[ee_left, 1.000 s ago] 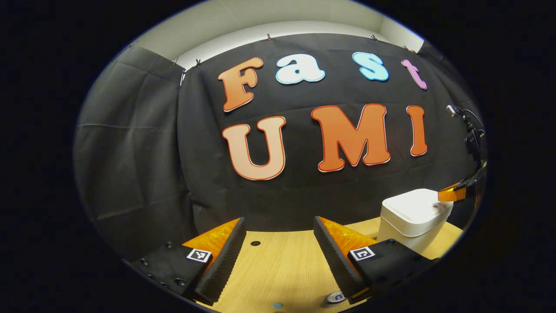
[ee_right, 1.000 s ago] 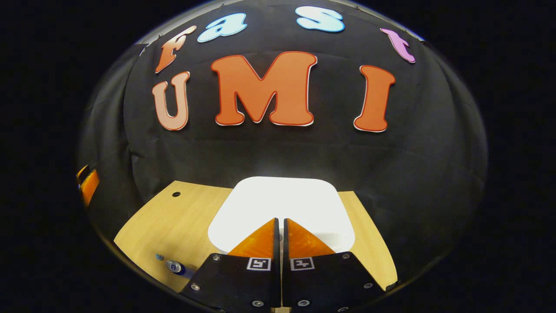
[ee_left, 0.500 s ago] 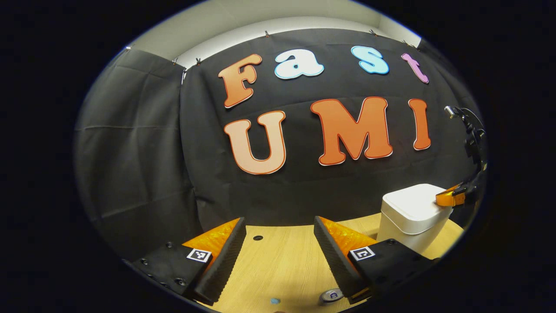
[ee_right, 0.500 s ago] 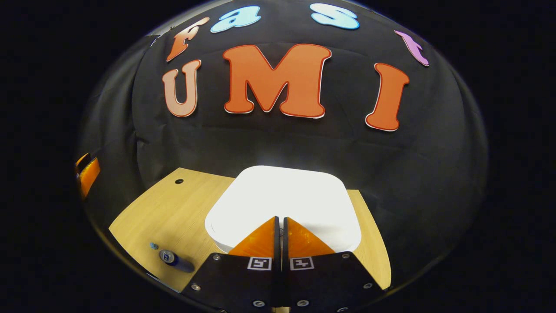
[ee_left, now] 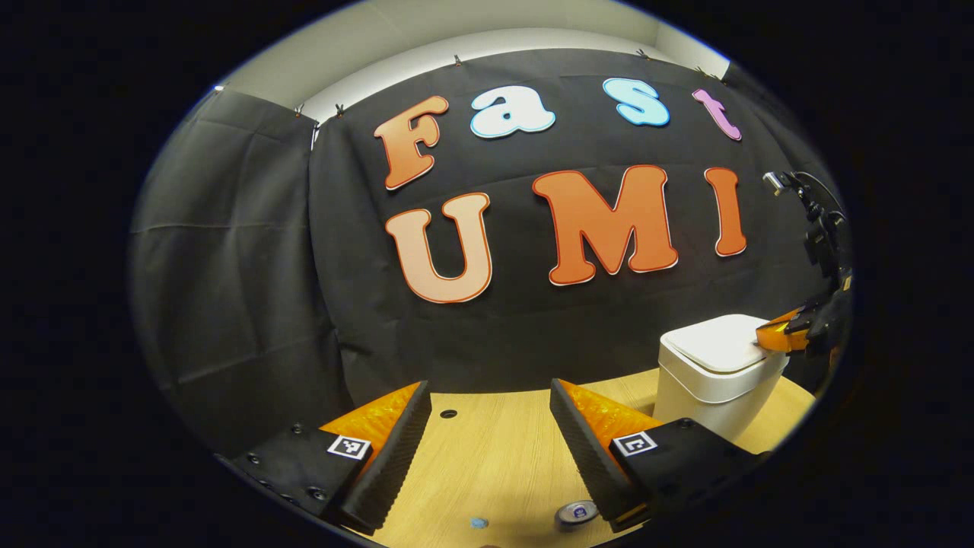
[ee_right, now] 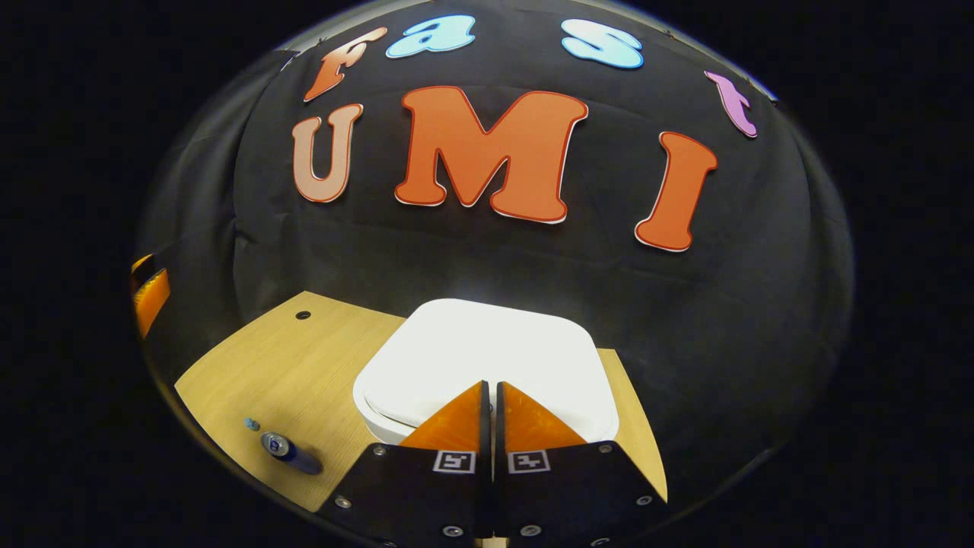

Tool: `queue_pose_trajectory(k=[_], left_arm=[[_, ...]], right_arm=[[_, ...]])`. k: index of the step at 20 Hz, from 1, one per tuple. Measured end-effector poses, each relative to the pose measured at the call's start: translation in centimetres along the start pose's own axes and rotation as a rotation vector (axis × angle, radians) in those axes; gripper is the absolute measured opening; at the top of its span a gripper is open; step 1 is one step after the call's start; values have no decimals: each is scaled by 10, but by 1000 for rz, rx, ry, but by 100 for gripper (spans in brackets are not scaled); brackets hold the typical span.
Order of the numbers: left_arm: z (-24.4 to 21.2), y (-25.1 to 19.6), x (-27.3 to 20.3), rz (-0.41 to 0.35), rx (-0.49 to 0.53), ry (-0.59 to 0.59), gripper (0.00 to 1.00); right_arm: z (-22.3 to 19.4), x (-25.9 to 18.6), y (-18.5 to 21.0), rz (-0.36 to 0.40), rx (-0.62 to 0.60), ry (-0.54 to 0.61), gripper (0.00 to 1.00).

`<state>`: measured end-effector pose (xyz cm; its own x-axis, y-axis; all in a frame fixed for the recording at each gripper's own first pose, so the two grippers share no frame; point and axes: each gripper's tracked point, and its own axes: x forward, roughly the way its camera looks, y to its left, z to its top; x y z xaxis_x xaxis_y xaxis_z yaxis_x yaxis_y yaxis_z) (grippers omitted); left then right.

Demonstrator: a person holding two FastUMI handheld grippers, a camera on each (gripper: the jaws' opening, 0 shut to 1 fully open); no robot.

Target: Press the lid of the desktop garbage bin to open it, pick up the crumpled paper on the desktop and throw it into the bin, then pick up the pop can on the desktop and drop it into the bin, and finally close the garbage bin lid.

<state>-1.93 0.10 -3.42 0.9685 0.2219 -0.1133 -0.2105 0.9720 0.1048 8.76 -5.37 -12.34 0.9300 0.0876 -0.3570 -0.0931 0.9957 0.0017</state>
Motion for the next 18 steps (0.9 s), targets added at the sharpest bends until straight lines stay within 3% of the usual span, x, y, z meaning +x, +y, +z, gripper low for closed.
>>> queue_pose_trajectory(k=[4, 9, 11, 17, 18], left_arm=[[4, 16, 10, -44, -7, -28, 99], [-8, 35, 25, -87, -33, -16, 100], [-15, 40, 28, -105, -41, -7, 99], [-37, 50, 40, -154, -44, 36, 99], [-42, 52, 41, -160, -46, 49, 99]], right_arm=[[40, -15, -4, -82, 13, -129, 1], [86, -43, 21, -90, -7, -314, 4], [88, -48, 37, -76, -20, -336, 10], [50, -50, 97, 29, -19, -248, 58], [41, -51, 108, 49, -15, -231, 57]])
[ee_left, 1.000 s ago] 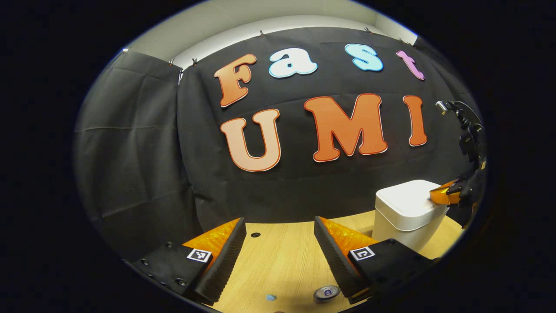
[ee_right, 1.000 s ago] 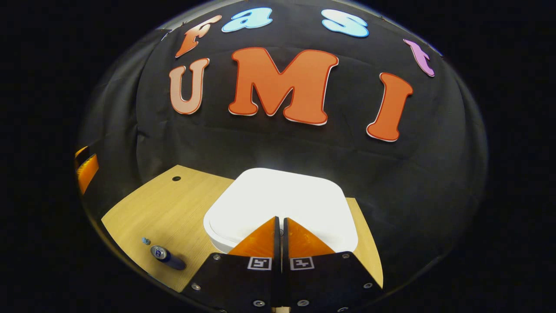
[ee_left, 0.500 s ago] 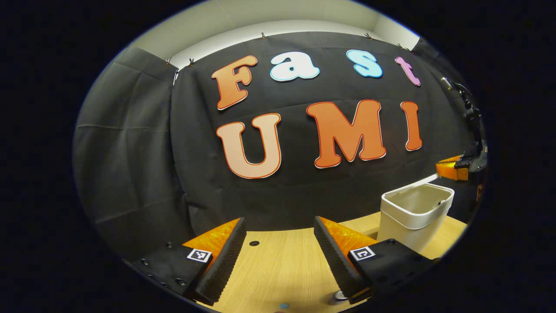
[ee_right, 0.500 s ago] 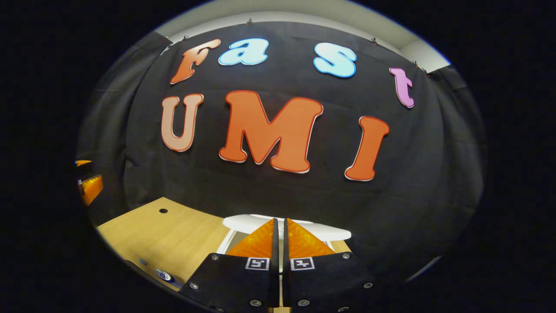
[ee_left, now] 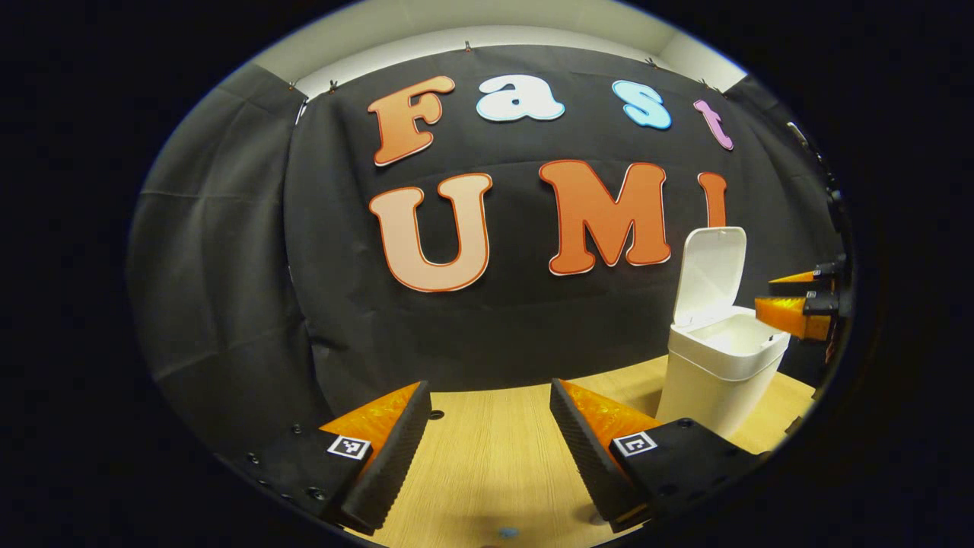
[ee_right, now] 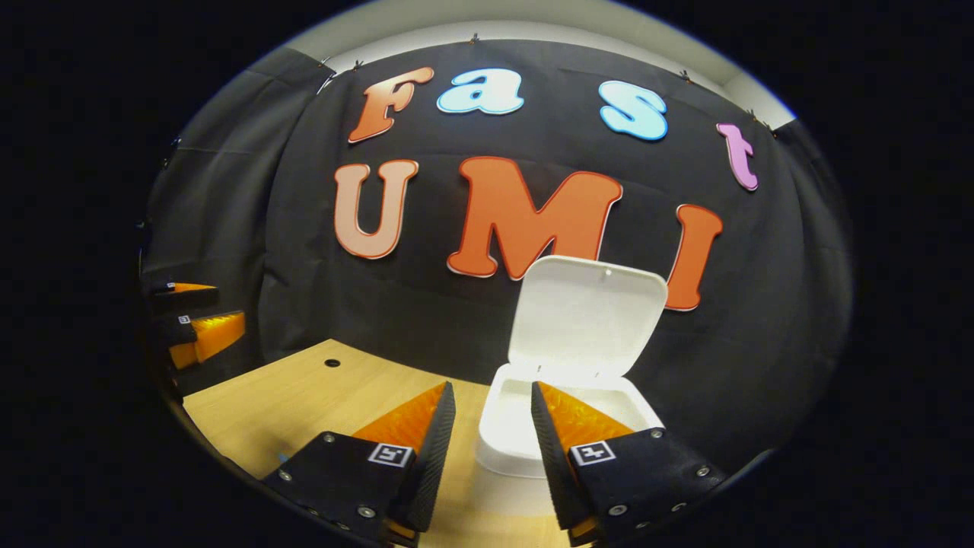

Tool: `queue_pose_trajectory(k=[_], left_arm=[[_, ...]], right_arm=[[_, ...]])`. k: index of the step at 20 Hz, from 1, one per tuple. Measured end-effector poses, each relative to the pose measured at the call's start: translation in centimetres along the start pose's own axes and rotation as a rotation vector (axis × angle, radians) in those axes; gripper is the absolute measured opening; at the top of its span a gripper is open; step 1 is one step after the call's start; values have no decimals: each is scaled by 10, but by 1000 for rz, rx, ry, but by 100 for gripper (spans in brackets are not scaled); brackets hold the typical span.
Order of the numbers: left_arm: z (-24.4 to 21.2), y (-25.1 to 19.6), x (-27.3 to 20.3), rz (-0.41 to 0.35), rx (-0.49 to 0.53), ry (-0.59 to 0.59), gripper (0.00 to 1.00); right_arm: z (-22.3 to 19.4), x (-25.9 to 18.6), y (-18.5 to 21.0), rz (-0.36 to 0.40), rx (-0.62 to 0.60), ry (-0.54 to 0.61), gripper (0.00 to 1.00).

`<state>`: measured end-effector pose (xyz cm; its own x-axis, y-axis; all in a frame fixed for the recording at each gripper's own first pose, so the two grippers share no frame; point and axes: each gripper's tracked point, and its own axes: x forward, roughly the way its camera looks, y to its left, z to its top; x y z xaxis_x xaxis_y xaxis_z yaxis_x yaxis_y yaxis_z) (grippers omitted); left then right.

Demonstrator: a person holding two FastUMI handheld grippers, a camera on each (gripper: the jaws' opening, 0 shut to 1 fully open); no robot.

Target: Press the lid of the desktop garbage bin to open it, pick up the crumpled paper on the desktop and throw it into the bin, then pick up the pop can on the desktop and drop it into the bin, and finally close the garbage bin lid.

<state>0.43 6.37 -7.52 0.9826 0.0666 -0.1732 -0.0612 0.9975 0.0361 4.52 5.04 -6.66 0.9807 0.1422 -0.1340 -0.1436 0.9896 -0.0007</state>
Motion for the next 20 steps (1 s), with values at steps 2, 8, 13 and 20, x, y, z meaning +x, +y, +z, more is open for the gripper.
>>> queue_pose_trajectory(k=[2, 8, 13, 20], left_arm=[[-13, 3, 1, -12, -7, 34, 100], [-73, 3, -1, -72, -36, 210, 100], [-123, -3, -11, -123, -25, 345, 96], [-193, -14, -24, -201, -10, 526, 100]], right_arm=[[-14, -1, 24, 51, 6, 36, 73], [-63, -6, 83, 197, 0, 154, 88], [-98, -12, 117, 285, -7, 241, 91], [-153, -31, 157, 390, -40, 365, 93]])
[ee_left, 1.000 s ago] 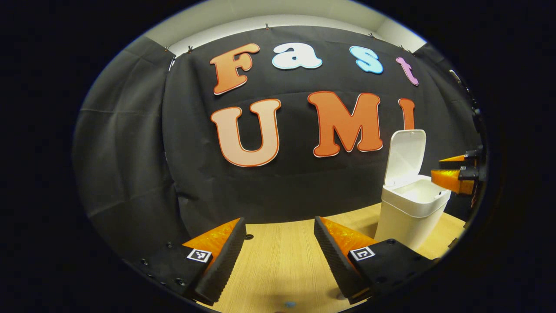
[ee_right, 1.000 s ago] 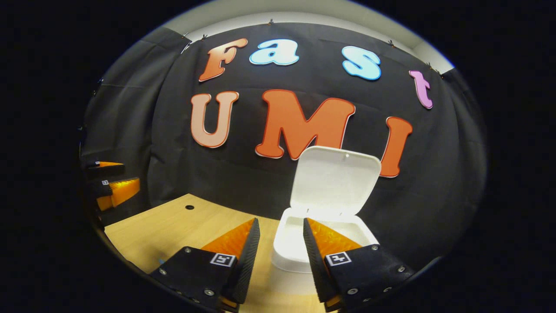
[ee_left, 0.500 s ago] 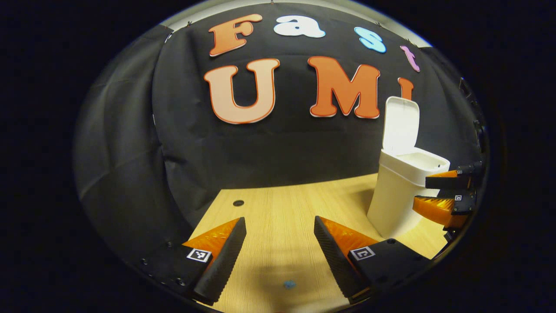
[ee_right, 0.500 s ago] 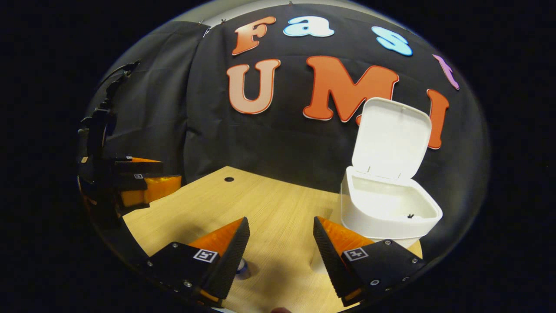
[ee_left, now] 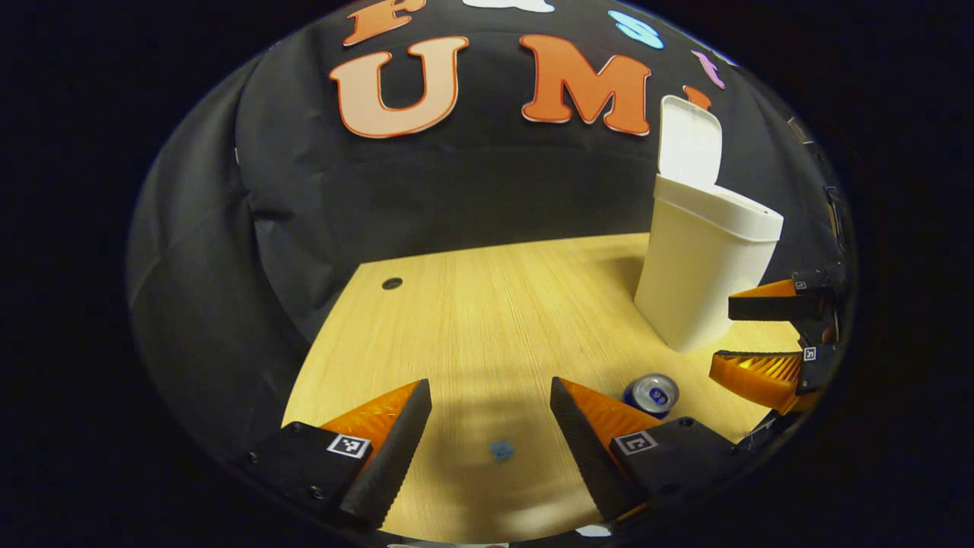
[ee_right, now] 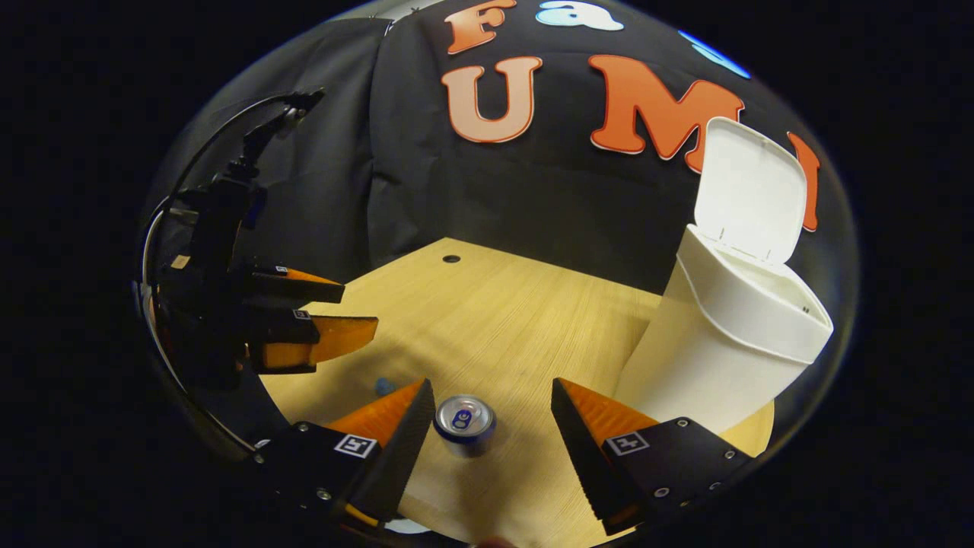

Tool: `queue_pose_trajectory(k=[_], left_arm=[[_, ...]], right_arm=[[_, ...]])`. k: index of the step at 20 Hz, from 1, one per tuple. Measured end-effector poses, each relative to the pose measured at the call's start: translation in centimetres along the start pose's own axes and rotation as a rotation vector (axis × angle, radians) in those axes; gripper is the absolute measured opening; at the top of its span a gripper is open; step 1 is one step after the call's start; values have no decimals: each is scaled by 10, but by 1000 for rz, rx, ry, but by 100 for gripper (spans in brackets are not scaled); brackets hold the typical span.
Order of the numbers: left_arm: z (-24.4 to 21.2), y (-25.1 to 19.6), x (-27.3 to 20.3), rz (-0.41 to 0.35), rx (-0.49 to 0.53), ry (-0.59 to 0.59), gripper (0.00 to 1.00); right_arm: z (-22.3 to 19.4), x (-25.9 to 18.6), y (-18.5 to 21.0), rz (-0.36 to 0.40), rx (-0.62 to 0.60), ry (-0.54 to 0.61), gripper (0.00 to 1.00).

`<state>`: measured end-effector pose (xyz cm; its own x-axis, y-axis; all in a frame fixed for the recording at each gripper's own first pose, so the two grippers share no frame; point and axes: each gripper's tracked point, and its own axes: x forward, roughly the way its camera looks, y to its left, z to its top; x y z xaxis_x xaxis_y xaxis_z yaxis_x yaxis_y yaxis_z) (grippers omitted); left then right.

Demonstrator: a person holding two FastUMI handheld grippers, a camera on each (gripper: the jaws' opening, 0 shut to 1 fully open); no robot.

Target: Press the lid of the desktop garbage bin to open it, pick up the crumpled paper on the desktop and throw it into the bin, then pick up the pop can on the desktop and drop it into the bin, and finally close the garbage bin lid.

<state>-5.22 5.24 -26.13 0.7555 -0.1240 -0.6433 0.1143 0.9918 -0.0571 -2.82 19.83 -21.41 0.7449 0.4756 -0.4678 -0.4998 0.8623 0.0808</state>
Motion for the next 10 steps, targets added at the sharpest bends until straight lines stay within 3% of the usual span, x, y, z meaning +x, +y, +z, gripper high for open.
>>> queue_pose_trajectory(k=[2, 3, 9, 10], left_arm=[[-18, -4, 7, -19, 1, 48, 96], [-26, -7, 12, -26, 2, 65, 100], [-64, -11, 30, -78, 8, 179, 100], [-69, -12, 32, -85, 9, 197, 96]], right_arm=[[-14, 6, 6, 4, -1, 33, 94], [-21, 8, 6, 2, 1, 49, 94], [-56, 32, 10, -4, 25, 136, 94], [-59, 39, 9, -4, 25, 148, 94]])
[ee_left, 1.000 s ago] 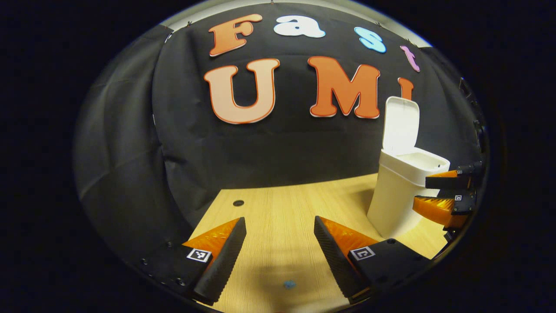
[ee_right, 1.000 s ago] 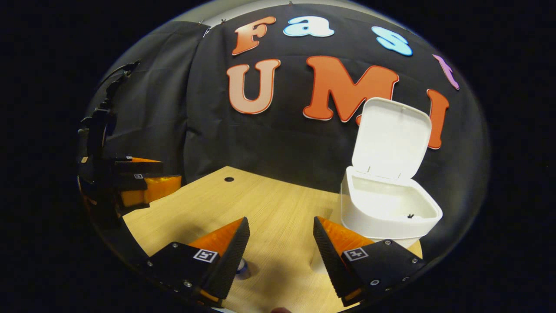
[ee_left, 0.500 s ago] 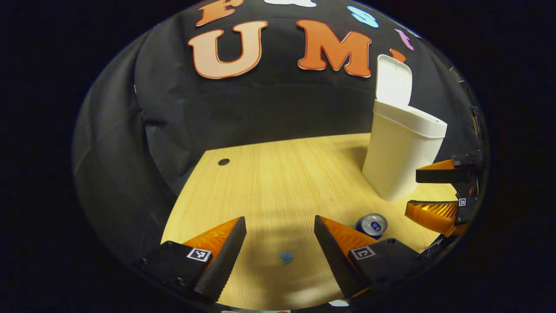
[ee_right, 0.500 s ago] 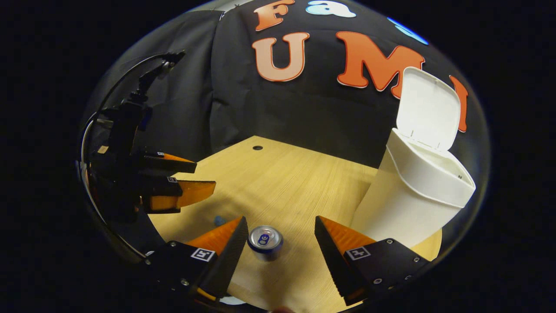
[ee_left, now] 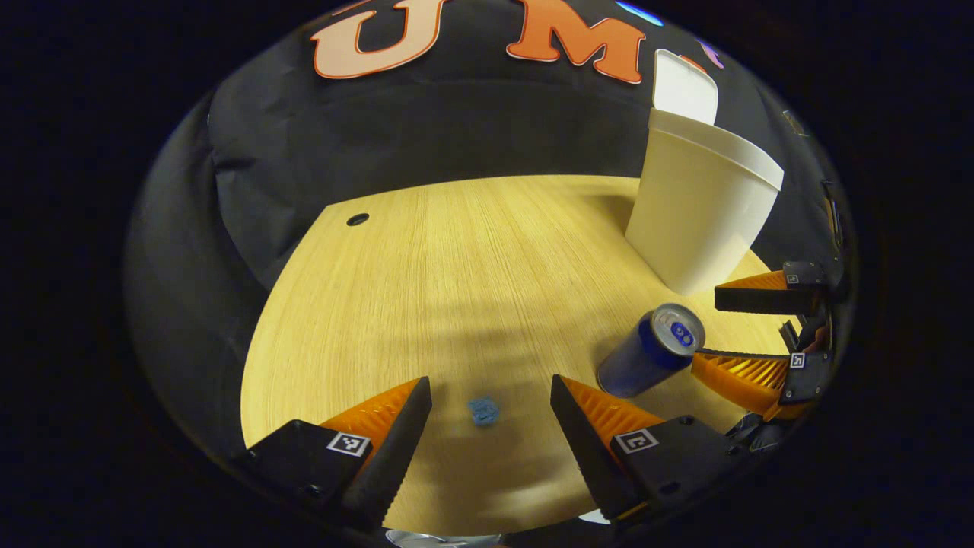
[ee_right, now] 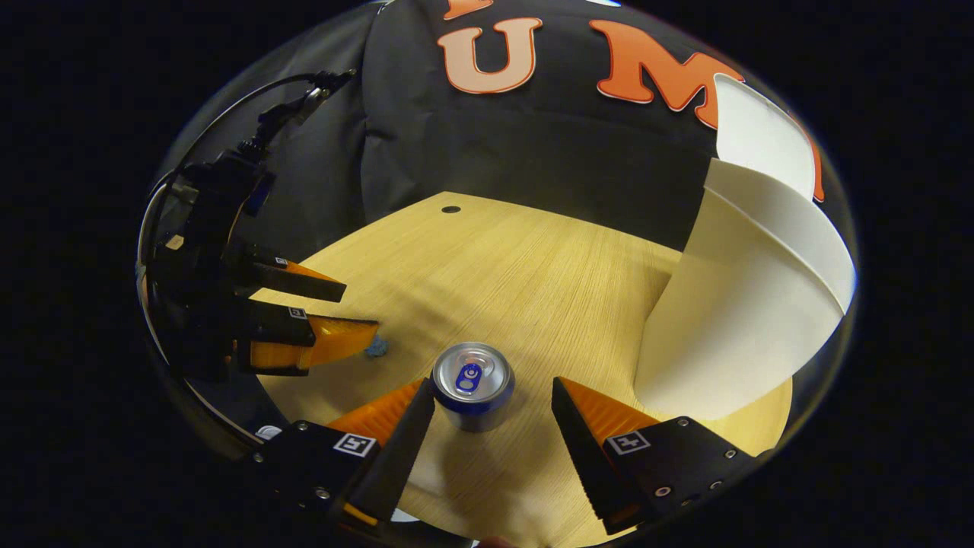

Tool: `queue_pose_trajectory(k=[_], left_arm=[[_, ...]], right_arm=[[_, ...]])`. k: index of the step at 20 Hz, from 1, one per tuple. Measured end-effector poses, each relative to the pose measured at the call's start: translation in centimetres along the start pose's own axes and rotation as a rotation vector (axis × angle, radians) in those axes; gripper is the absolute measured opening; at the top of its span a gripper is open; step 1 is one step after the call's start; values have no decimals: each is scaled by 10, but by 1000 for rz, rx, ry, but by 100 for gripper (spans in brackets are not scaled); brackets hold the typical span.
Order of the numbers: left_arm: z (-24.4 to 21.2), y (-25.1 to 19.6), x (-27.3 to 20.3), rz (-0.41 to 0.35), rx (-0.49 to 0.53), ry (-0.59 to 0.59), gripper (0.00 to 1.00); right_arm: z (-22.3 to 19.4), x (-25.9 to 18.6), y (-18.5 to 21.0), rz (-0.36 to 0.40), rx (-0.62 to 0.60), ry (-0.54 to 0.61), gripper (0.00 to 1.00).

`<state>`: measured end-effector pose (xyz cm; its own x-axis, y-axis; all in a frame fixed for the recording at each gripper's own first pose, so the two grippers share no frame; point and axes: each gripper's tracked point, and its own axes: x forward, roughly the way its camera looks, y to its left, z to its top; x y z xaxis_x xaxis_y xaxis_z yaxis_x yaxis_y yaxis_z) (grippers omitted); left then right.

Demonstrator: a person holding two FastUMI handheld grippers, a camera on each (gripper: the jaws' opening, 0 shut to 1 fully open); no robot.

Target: Press the lid of the desktop garbage bin to open it, pick up the crumpled paper on the desktop and throw it into the bin, then pick up the pop can on the desktop and drop it into the bin, and finally close the garbage bin lid.

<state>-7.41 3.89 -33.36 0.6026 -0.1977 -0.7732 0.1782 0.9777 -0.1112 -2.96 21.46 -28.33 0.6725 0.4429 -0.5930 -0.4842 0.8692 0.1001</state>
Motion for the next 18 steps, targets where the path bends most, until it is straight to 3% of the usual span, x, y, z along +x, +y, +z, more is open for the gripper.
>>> queue_pose_trajectory(k=[7, 13, 14, 15, 17, 18], left_arm=[[-26, 10, 21, -20, -15, 129, 100], [-6, 22, 27, -5, -7, 214, 97], [2, 24, 32, -5, 4, 211, 93], [15, 26, 27, -9, 10, 210, 82], [42, 26, 24, -23, 25, 221, 78], [55, 28, 19, -24, 34, 228, 65]], right_arm=[[-13, 34, 12, 20, 2, 63, 95], [-14, 54, 16, 31, 35, 104, 95], [-13, 57, 14, 30, 38, 107, 95], [-15, 61, 15, 29, 42, 114, 95], [-14, 66, 19, 33, 48, 123, 95], [-13, 66, 19, 34, 48, 126, 94]])
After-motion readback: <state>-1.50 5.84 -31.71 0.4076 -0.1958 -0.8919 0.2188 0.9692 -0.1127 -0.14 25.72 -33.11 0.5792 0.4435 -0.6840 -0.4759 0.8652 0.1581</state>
